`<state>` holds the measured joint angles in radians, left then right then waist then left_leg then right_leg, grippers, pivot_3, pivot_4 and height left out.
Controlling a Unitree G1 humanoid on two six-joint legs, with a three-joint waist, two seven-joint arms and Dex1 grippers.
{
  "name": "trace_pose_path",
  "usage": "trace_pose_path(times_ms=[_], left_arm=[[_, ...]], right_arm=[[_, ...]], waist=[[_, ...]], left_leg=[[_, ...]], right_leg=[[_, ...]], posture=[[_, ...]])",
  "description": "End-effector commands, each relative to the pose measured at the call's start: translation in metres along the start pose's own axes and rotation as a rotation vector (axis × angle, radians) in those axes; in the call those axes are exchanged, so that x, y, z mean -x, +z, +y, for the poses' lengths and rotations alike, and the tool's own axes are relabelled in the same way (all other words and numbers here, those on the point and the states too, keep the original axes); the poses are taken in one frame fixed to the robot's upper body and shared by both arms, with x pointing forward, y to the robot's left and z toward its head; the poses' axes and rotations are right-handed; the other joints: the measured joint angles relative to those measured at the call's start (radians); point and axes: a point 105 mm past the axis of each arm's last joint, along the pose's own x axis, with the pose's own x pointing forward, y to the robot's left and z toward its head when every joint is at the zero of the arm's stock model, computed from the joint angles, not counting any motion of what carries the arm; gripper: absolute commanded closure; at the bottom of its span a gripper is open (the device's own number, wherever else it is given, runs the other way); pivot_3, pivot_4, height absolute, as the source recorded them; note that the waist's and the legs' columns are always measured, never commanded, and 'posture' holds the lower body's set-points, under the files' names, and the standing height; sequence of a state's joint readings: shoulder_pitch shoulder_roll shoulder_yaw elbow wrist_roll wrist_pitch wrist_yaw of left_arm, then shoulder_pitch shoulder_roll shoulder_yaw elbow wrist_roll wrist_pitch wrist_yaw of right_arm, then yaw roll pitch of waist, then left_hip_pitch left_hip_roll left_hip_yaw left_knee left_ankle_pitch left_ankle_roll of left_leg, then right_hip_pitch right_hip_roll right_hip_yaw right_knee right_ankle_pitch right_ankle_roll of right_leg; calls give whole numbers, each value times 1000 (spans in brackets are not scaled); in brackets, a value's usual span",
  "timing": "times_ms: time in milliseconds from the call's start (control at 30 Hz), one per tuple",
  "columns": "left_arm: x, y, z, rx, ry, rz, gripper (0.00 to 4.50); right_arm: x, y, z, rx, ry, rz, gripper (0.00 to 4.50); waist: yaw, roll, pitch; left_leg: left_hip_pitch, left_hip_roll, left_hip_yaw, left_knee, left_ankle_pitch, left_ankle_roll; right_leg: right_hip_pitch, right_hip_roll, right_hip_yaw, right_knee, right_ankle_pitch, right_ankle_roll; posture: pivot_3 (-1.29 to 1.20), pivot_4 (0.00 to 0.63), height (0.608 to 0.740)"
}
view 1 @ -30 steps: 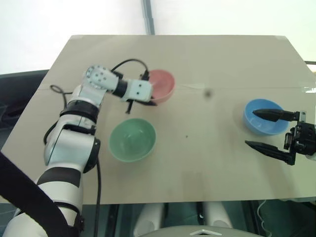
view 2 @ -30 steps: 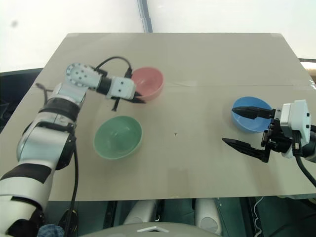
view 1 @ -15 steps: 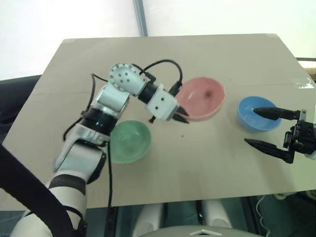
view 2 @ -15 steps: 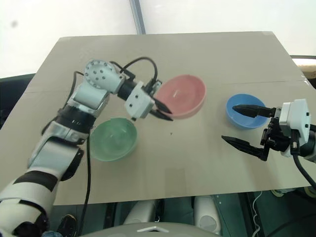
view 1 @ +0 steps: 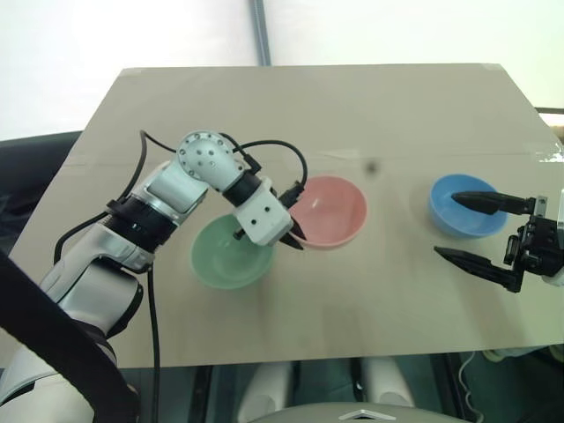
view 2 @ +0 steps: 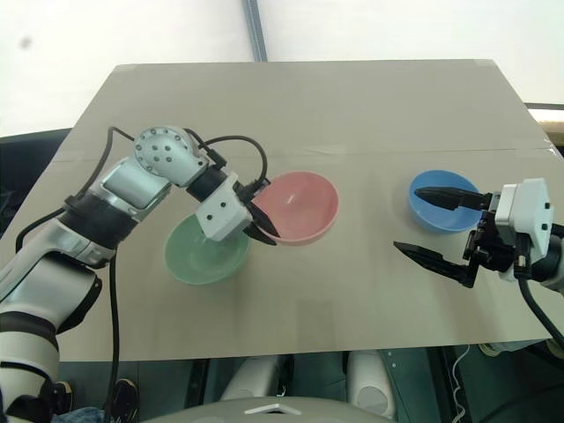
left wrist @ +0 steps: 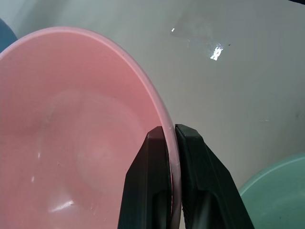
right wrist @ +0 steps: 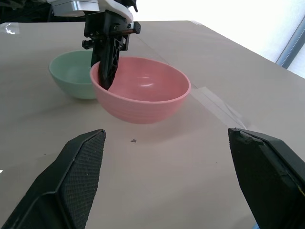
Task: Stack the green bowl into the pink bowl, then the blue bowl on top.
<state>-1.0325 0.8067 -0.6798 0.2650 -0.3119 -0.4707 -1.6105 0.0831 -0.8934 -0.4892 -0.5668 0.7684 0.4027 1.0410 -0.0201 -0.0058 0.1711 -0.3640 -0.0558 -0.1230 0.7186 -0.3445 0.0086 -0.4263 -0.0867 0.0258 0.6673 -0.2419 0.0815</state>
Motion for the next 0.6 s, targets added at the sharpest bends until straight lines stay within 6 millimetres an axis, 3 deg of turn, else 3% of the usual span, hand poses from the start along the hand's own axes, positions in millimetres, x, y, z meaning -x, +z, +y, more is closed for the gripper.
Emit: trace_pose_path(times_ms=[33, 167, 267, 467, 600], left_arm=[[2, 8, 6, -67, 20, -19, 3019], [0, 6, 8, -73, 48, -32, 1135], [-1, 1, 5, -70, 53, -21, 203], [11, 4, 12, -1, 118, -50, 203], [37, 12, 32, 163, 285, -174, 203]], right_arm=[[2, 9, -2, 49, -16, -29, 0], [2, 9, -2, 51, -18, -30, 0], [2, 9, -2, 51, -15, -31, 0], [3, 10, -2, 51, -10, -28, 0], [3, 10, -2, 50, -5, -27, 0]], waist=[[3, 0, 0], [6, 0, 0], [5, 0, 0], [6, 0, 0], [5, 0, 0]], left_leg=[[0, 0, 0, 0, 0, 0], [0, 0, 0, 0, 0, 0], [0, 0, 0, 0, 0, 0], [0, 0, 0, 0, 0, 0], [0, 0, 0, 0, 0, 0]], right_leg=[[0, 0, 0, 0, 0, 0], [0, 0, 0, 0, 0, 0], [0, 0, 0, 0, 0, 0], [0, 0, 0, 0, 0, 0], [0, 0, -1, 0, 0, 0]], posture=[[0, 150, 740], [0, 150, 740], [0, 150, 740], [0, 150, 740], [0, 150, 740]])
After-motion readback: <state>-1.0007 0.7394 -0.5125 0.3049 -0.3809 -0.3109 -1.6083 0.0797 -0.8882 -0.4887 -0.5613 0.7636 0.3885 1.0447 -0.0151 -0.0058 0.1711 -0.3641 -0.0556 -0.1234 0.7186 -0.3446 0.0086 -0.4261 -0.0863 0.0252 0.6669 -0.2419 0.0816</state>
